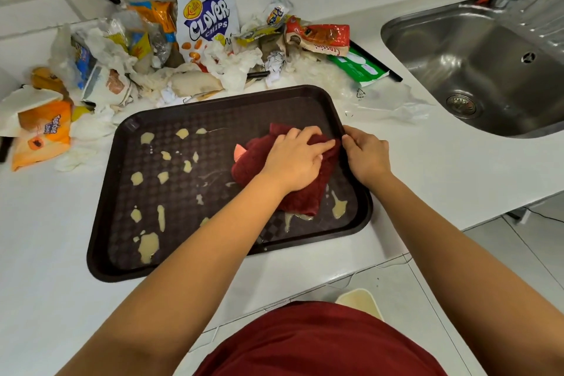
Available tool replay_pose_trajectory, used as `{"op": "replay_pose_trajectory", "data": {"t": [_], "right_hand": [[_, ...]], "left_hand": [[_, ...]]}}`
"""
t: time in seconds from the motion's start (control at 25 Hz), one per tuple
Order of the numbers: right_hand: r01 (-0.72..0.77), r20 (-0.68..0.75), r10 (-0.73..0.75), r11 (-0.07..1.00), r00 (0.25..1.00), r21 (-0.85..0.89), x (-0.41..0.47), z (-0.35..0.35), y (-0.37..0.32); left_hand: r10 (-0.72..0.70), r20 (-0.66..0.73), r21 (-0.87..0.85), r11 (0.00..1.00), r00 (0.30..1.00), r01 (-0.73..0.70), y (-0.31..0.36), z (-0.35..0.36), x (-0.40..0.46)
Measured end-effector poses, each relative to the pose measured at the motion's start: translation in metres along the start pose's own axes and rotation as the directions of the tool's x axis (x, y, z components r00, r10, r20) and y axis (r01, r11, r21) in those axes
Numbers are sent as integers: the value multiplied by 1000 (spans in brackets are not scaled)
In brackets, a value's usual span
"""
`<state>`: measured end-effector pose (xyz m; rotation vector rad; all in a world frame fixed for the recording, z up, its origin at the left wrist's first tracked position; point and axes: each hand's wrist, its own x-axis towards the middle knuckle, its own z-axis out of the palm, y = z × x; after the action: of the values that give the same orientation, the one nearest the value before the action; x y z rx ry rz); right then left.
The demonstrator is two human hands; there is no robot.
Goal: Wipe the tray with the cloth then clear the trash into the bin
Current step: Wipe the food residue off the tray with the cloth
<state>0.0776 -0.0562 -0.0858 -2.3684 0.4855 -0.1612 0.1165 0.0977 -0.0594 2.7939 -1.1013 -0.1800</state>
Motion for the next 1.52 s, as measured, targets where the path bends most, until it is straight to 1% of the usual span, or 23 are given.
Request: {"op": "replay_pose_trajectory", "data": {"t": [0.08,0.16,0.24,0.32,0.4,0.44,0.52,0.6,0.68,0.76,0.88,1.04,1.12,1.16,1.28,1.36,1.44,1.52], "right_hand": [[-13,0,13,1000,1000,11,2,4,4],[-20,2,20,1000,1000,22,2,5,7],[-20,14,20,999,1000,25,3,3,6],[-5,35,5,1000,999,-6,3,1,4],[3,37,-2,999,999,-33,3,1,2],[4,33,-2,999,999,-36,3,1,2],[7,24,-7,999,1000,-32,2,1,1],[13,13,-13,1000,1000,-23,1,-1,0],[21,9,-20,1000,1000,-20,1,-1,-1],[17,6,-17,1000,1000,-8,-1,-1,-1],[7,5,-7,1000,1000,13,-1,-1,-1],[-1,34,1,1000,999,13,-1,-2,-1],[-8,55,7,1000,998,19,0,-2,0],[-6,60,5,1000,998,13,0,-1,1],[13,58,-13,1000,998,-6,2,0,2],[8,46,-8,1000,999,1,1,0,1],[-3,25,3,1000,1000,8,1,0,0],[-17,1,17,1000,1000,10,0,1,-2]], "left_hand": [[52,28,15,999,998,-52,2,0,-16],[33,45,46,998,998,-35,-5,1,-35],[-100,46,33,995,994,99,-18,-1,-50],[-255,32,2,967,966,255,-28,-4,-52],[-338,27,-29,941,941,339,-28,-6,-43],[-345,26,-35,938,938,346,-25,-6,-38],[-296,23,-42,954,955,297,-12,-6,-28],[-174,23,-45,983,984,175,3,-5,-23],[-47,36,-37,998,998,49,15,-2,-26],[26,63,-46,999,998,-23,20,0,-31],[96,89,-72,993,991,-90,19,0,-44],[216,36,-120,970,976,-210,3,2,-68],[207,4,-157,966,978,-204,-18,1,-74],[162,-16,-167,972,987,-163,-26,0,-74],[-65,-39,-160,985,997,58,-25,1,-66],[-149,8,-105,983,989,149,-13,1,-56],[-134,64,-65,988,989,139,-1,-1,-48],[-44,96,-65,997,994,50,12,-3,-46]]}}
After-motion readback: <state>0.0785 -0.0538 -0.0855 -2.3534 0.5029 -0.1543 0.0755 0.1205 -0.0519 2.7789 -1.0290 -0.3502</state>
